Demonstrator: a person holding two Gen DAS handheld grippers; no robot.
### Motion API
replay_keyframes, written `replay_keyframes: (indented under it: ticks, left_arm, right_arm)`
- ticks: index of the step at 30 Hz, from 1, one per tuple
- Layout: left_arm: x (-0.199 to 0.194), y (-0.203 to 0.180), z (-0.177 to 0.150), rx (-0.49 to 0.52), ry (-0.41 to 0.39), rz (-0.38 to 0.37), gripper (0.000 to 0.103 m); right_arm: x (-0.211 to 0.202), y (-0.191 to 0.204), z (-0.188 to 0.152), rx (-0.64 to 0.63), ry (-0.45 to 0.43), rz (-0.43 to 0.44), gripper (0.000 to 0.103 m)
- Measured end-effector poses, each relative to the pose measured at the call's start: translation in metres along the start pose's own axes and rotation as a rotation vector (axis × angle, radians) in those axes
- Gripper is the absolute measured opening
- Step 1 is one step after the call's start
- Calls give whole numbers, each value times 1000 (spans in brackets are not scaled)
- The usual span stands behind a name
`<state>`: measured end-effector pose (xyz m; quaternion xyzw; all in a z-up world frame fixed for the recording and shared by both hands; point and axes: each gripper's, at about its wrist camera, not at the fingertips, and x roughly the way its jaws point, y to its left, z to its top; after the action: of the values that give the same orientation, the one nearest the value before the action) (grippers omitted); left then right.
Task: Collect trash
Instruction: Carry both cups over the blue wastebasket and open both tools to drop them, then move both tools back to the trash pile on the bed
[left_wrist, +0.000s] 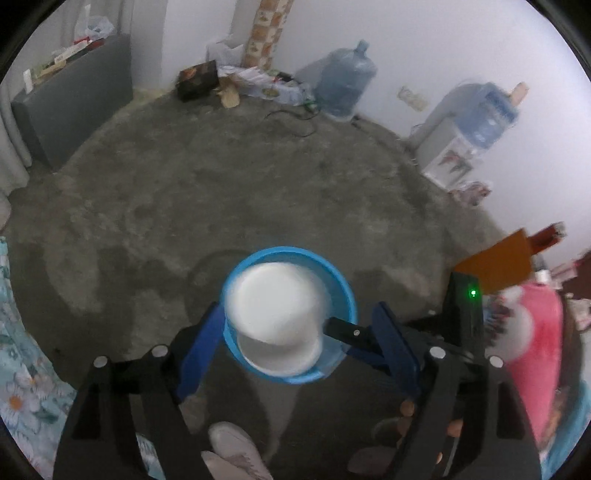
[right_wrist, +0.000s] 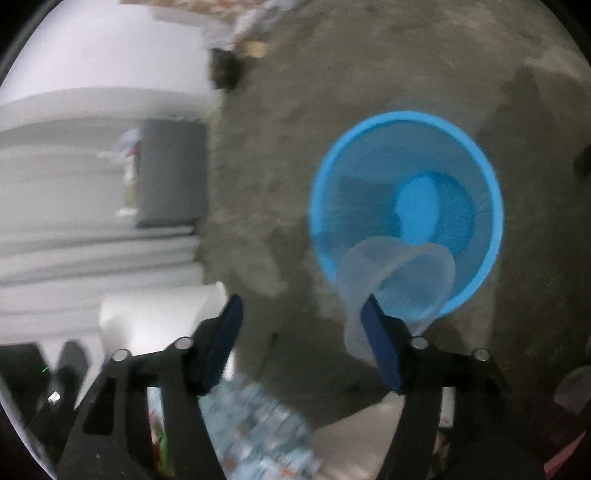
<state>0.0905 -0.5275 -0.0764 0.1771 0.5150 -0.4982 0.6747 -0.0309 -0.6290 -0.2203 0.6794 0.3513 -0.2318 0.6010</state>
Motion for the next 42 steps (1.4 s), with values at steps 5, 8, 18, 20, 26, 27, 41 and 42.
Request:
replay_keyframes:
  ticks: [5, 8, 18, 20, 26, 27, 41, 42]
  left_arm:
    - [10, 4, -5, -60, 28, -46, 81]
    - [-5, 4, -11, -33, 0, -57, 81]
    - [-93, 20, -37, -36, -130, -81, 81]
    - [-114, 21, -49, -17, -162, -65, 81]
    - [-194, 31, -102, 70, -270, 40, 81]
    - [-206, 34, -112, 67, -276, 48, 81]
    - [-396, 123, -309, -190, -520, 246, 98]
    - [-404, 135, -326, -244, -532, 247, 98]
  right_arm:
    - [15, -25, 0, 74, 27, -1, 70]
    - [12, -29, -5, 76, 27, 103, 70]
    - [1, -28, -6, 9, 27, 117, 73]
    - [-9, -17, -17, -40, 10, 106, 73]
    - [-53, 43, -78, -336, -95, 13, 74]
    - [-61, 57, -92, -397, -121, -6, 75]
    - [-109, 176, -282, -1034, -512, -291, 95]
    - [-108, 181, -295, -1080, -520, -283, 95]
